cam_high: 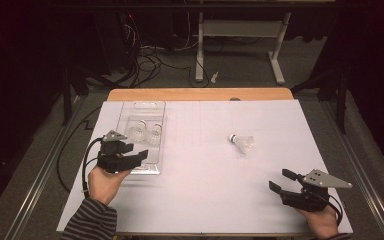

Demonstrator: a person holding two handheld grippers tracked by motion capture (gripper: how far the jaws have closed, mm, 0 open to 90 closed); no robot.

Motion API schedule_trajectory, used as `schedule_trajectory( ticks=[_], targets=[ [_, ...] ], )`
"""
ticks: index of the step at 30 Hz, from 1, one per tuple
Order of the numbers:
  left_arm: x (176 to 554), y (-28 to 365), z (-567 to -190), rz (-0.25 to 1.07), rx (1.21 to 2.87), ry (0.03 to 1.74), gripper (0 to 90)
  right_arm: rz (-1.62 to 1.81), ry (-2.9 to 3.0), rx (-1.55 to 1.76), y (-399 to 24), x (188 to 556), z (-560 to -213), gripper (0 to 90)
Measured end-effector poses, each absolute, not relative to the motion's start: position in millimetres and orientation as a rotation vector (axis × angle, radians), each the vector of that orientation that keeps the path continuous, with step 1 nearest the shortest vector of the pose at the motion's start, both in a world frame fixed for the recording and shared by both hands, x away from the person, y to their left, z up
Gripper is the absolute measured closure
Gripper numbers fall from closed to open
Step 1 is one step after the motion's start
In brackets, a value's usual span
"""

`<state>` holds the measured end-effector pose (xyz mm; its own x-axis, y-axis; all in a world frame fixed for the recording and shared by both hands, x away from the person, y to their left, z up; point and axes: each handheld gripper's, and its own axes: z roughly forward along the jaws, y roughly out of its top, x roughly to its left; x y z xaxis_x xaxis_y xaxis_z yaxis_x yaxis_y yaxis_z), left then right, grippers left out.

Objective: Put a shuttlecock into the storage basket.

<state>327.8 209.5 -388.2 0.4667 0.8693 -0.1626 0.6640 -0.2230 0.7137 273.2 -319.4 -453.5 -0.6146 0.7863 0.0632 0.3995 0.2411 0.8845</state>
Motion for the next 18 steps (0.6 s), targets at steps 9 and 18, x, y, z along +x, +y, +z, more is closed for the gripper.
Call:
schedule_trajectory(
  ticks=[9, 18],
  targets=[
    [319.2, 211.4, -393.3, 0.364, 1.953, 1.269, 38.1, 1.332, 2.124, 1.089, -319.3, 273.1, -453.5, 31.5],
    [313.0, 214.4, -398.8, 0.366, 1.922, 1.276, 37.4, 1.331, 2.124, 1.088, -319.2, 273.0, -453.4, 31.5]
  ],
)
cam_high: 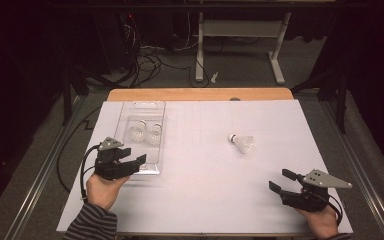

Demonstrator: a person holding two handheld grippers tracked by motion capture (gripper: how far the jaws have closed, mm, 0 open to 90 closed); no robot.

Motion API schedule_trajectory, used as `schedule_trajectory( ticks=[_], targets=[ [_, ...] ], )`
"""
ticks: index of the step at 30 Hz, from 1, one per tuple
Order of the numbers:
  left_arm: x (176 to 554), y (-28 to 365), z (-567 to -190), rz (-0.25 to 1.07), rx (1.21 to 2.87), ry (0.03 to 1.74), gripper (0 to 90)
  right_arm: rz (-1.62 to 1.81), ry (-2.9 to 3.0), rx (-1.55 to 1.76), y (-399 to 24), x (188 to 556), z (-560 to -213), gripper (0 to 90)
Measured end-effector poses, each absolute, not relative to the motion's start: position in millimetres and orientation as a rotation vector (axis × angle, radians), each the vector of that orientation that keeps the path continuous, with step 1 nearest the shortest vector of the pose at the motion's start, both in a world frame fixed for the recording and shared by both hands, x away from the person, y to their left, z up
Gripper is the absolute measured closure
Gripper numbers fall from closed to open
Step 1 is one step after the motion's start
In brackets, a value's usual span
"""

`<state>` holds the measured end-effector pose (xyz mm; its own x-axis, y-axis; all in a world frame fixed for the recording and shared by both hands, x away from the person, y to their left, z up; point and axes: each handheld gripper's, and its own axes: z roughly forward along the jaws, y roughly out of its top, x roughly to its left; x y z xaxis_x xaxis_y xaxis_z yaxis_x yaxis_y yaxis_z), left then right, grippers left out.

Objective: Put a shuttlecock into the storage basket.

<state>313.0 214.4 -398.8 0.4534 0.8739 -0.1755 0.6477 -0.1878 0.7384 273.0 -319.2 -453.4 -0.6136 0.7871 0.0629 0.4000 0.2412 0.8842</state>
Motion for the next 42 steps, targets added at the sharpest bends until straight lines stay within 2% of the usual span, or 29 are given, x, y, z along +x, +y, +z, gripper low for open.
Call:
schedule_trajectory(
  ticks=[14, 42],
  targets=[
    [298.7, 218.6, -403.0, 0.371, 1.84, 1.281, 36.5, 1.332, 2.122, 1.094, -319.3, 273.4, -453.4, 31.4],
    [276.0, 222.0, -416.5, 0.33, 1.857, 1.231, 36.5, 1.334, 2.116, 1.105, -319.9, 272.9, -453.3, 31.3]
  ],
)
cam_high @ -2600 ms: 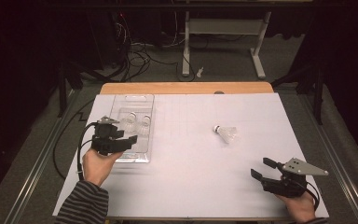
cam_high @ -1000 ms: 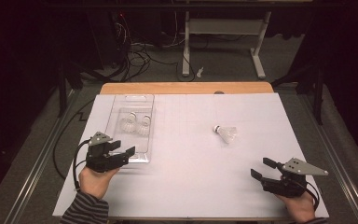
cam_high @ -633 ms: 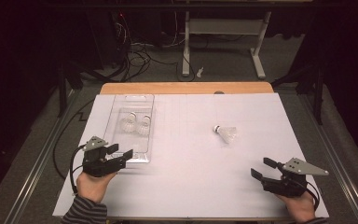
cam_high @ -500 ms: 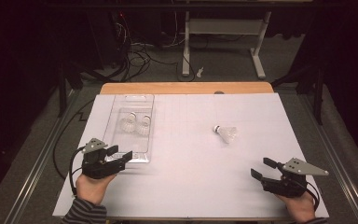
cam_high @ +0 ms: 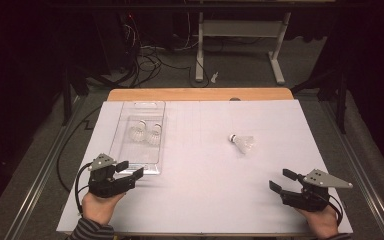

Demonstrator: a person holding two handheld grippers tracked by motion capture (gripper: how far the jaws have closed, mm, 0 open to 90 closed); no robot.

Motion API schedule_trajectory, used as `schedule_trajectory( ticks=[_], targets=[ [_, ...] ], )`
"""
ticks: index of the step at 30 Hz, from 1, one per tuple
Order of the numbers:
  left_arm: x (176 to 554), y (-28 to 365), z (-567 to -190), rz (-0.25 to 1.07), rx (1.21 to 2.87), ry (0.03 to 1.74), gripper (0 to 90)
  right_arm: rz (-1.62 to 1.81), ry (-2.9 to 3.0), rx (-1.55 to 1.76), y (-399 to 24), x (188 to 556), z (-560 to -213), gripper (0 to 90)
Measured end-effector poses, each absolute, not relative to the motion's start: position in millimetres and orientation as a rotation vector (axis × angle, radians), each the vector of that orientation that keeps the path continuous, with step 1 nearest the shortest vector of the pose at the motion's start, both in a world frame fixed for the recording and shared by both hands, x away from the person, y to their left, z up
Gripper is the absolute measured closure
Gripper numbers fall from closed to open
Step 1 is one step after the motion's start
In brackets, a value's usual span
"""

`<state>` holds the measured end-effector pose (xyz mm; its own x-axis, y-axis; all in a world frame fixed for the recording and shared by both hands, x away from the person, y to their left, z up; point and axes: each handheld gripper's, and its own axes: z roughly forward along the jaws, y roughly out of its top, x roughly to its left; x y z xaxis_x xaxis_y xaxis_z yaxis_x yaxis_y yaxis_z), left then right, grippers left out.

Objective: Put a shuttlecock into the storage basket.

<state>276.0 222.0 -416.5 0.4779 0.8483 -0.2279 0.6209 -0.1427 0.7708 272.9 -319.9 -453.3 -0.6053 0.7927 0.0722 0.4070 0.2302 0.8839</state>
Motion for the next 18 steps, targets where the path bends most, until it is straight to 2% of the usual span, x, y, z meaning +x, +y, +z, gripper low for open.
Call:
schedule_trajectory(
  ticks=[18],
  targets=[
    [269.8, 198.6, -425.0, 0.306, 1.902, 1.168, 36.4, 1.333, 2.123, 1.095, -319.6, 272.5, -453.8, 31.3]
  ],
)
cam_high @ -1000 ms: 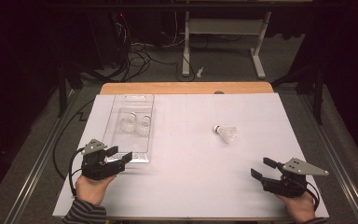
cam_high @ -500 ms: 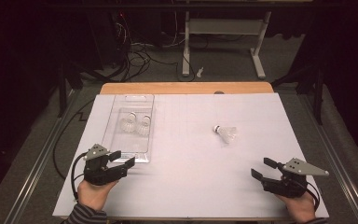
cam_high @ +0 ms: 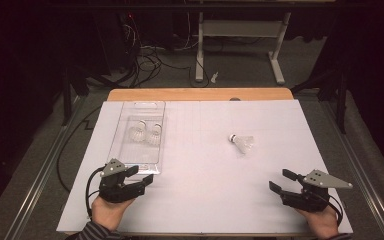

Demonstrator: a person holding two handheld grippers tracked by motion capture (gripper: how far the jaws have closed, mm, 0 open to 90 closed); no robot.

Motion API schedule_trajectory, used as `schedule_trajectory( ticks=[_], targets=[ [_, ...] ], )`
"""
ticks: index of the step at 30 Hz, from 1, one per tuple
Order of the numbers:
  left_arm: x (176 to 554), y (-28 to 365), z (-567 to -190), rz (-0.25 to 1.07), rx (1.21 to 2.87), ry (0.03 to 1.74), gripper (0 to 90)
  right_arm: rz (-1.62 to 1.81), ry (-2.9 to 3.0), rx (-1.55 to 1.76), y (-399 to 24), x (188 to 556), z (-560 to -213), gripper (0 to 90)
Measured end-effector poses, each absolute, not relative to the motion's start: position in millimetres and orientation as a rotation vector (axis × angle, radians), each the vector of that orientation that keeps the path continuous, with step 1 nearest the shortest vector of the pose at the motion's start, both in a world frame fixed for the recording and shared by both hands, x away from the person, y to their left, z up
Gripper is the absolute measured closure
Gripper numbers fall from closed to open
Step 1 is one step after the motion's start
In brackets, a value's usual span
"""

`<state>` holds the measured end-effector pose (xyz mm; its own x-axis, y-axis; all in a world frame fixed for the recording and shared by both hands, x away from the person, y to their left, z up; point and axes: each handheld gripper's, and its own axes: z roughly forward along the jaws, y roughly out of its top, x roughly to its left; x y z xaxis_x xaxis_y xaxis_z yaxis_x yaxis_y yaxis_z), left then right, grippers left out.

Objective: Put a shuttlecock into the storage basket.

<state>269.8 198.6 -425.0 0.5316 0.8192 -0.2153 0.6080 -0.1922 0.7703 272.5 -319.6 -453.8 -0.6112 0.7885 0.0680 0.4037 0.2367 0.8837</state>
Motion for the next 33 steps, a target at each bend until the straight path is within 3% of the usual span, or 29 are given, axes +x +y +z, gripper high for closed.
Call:
schedule_trajectory(
  ticks=[33],
  targets=[
    [279.5, 156.6, -417.6, 0.233, 1.982, 1.064, 37.7, 1.337, 2.121, 1.099, -320.2, 272.5, -453.7, 31.1]
  ],
)
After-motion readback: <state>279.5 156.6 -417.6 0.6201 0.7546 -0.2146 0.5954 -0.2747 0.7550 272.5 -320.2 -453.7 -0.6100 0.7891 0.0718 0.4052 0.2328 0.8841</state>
